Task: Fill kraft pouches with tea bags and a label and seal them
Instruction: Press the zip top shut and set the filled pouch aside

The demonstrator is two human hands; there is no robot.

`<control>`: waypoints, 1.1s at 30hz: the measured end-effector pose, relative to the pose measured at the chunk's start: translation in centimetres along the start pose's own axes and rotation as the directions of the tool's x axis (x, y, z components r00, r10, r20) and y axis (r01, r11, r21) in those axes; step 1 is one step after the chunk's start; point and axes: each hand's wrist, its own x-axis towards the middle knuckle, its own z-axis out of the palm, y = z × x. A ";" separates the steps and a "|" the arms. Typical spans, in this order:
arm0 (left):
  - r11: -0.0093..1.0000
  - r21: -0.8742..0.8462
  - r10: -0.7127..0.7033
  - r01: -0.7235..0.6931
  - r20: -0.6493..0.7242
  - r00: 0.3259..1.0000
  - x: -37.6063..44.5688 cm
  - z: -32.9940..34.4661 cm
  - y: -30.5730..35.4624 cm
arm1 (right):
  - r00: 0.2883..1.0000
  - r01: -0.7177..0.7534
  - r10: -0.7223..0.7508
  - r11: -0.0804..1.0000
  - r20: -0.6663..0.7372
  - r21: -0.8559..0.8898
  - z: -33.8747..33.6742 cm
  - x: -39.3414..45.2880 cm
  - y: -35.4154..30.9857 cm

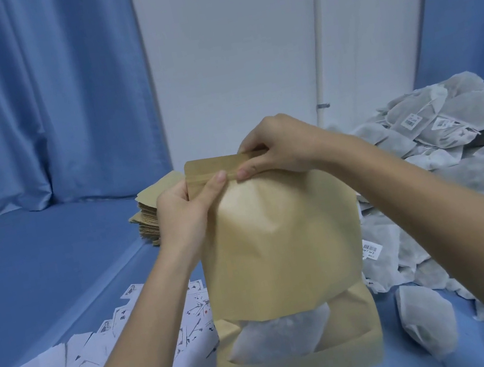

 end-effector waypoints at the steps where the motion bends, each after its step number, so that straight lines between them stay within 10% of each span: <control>1: 1.000 0.018 0.009 -0.009 -0.013 1.000 0.1 0.1 0.1 | 1.000 -0.004 0.004 1.000 0.018 -0.007 -0.3 -0.1 0.3; 33: 0.997 -0.073 0.011 -0.020 -0.124 0.992 0.8 -1.1 -1.2 | 0.978 -0.173 0.177 0.984 -0.108 0.044 -1.7 -4.7 6.7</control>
